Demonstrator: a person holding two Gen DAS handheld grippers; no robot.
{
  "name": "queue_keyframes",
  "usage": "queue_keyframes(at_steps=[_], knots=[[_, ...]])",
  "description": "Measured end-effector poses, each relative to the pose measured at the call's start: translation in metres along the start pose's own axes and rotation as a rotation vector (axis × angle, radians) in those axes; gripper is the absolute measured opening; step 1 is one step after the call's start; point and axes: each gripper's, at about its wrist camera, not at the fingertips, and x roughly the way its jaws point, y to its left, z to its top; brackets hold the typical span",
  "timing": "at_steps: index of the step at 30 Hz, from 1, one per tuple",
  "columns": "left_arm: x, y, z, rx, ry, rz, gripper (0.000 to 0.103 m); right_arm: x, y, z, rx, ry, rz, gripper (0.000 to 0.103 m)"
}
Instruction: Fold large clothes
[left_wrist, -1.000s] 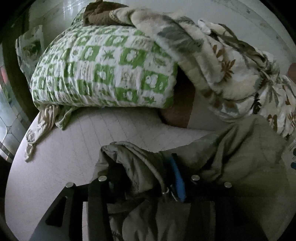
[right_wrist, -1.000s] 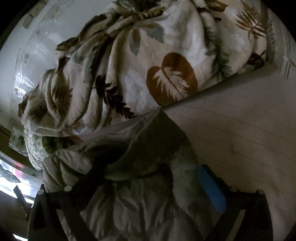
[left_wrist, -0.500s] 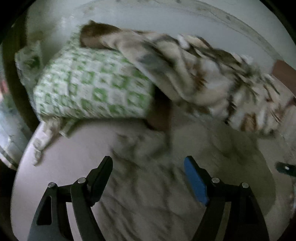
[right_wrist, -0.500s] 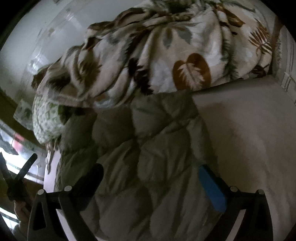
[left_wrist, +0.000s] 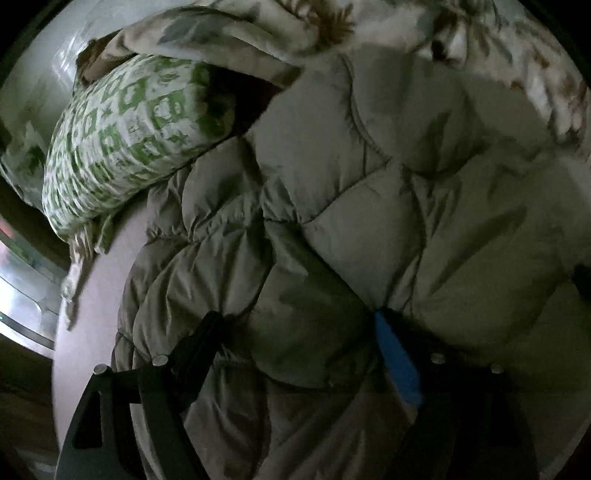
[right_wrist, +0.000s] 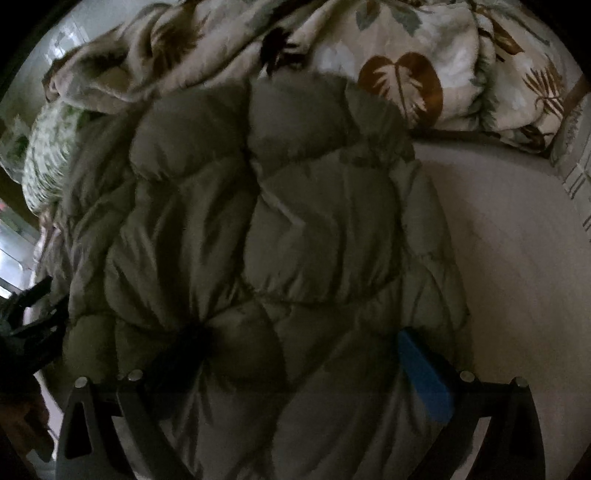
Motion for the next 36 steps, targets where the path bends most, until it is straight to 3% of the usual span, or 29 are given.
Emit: queue_keyframes(at_steps=[5, 9, 13, 16, 22, 30, 33, 36], knots=[[0.009, 0.005, 0.009, -0.034, 0.043, -0.001, 0.090, 0.009, 0.001, 0.002, 0.005, 0.008, -0.030, 0.103], [-0.008, 0.028, 0.004, -0.088, 0.004, -0.079, 0.090, -0.007, 0.008, 0.009, 0.027, 0.008, -0.018, 0.103], [-0.030, 0.050, -0.010, -0.107, -0.016, -0.146, 0.090, -0.034, 0.010, 0.009, 0.048, -0.060, 0.028, 0.103], [-0.046, 0.058, -0.022, -0.082, -0.054, -0.101, 0.090, -0.048, 0.017, 0.014, 0.057, -0.095, 0.064, 0.103], [-0.050, 0.073, -0.032, -0.085, -0.069, -0.098, 0.090, -0.040, 0.054, 0.046, 0.032, -0.094, 0.090, 0.103], [-0.032, 0.080, -0.038, -0.127, -0.040, -0.129, 0.090, 0.012, 0.088, 0.059, -0.049, -0.003, -0.022, 0.103], [-0.030, 0.081, -0.037, -0.130, -0.039, -0.133, 0.090, -0.001, 0.086, 0.060, -0.049, -0.007, 0.000, 0.103], [-0.031, 0.081, -0.037, -0.131, -0.038, -0.133, 0.090, -0.028, 0.087, 0.051, -0.080, -0.040, 0.076, 0.103]])
